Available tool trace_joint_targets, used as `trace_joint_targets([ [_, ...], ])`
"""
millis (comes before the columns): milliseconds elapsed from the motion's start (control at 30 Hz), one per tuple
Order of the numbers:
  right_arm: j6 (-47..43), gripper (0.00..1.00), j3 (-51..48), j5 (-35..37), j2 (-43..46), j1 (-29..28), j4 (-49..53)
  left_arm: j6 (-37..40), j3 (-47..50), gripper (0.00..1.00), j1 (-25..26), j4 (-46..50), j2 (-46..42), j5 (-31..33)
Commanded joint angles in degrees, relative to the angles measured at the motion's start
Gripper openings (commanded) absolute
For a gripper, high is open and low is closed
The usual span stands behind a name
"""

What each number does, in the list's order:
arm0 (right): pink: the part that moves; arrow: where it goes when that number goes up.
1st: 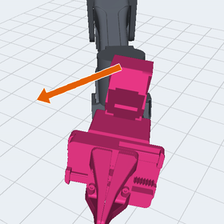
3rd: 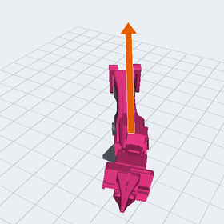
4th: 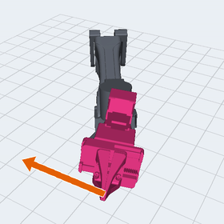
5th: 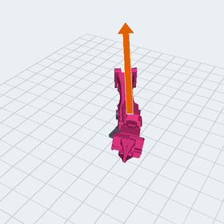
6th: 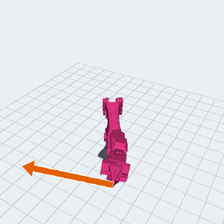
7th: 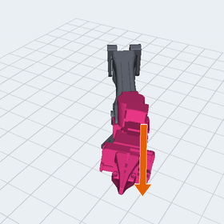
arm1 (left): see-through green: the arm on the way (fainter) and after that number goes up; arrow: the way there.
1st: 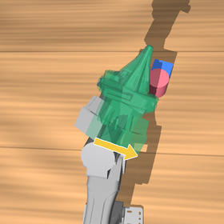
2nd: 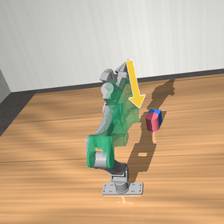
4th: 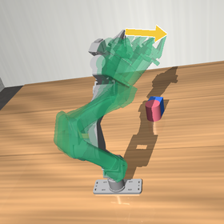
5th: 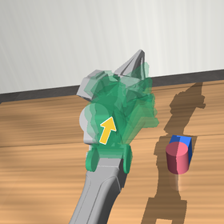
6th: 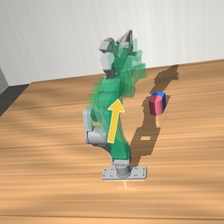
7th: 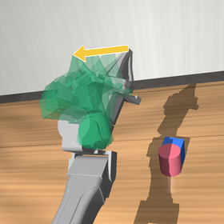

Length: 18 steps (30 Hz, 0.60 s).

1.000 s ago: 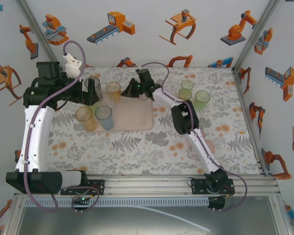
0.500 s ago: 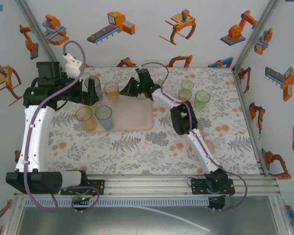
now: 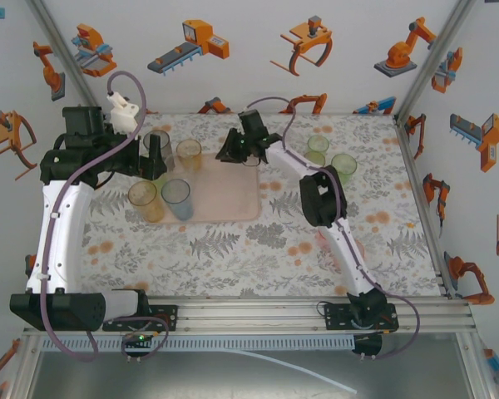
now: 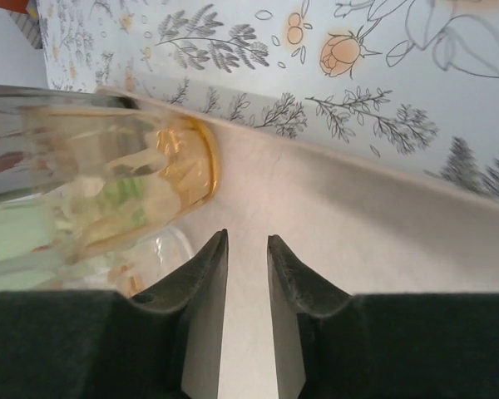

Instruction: Place the glasses into the tray

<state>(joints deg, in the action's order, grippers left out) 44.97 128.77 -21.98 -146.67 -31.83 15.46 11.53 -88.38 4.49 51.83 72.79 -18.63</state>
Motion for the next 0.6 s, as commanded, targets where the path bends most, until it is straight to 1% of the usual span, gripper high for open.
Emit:
trace_joint_targets([
  [0,-7.6,0.32,-0.5,4.5,10.1,0.1,7.7,1.9,1.8,0.97,0.3,-1.2,-2.5,2.0],
  [100,-12.1,0.38,-4.6,8.6,17.2,-0.5,13.1,2.2,3.9,0.97,0.3,-1.7,-3.6,2.2],
  [200,-16.7,0.39,-9.0,14.2,24.9,-1.5,19.8,2.6,5.3,0.97,0.4,-1.7,-4.6,2.5],
  [267,-19.1,0.39,-13.9,20.7,31.3,-3.2,23.2,3.0,6.1,0.97,0.4,-1.6,-5.6,2.6],
  [333,-20.7,0.40,-23.2,27.4,39.4,-6.0,21.8,3.2,7.1,0.97,0.5,-1.6,-6.6,2.4],
  [400,-19.7,0.39,-31.9,31.1,47.1,-8.0,20.8,3.8,7.7,0.97,0.7,-0.4,-7.3,1.2],
  [467,-16.7,0.39,-40.7,33.7,55.6,-9.3,21.1,4.0,8.0,0.97,0.9,0.8,-7.7,0.5],
  [567,-12.0,0.39,-53.3,36.2,67.8,-9.7,22.2,4.3,8.9,0.97,1.0,1.7,-8.3,-0.5],
])
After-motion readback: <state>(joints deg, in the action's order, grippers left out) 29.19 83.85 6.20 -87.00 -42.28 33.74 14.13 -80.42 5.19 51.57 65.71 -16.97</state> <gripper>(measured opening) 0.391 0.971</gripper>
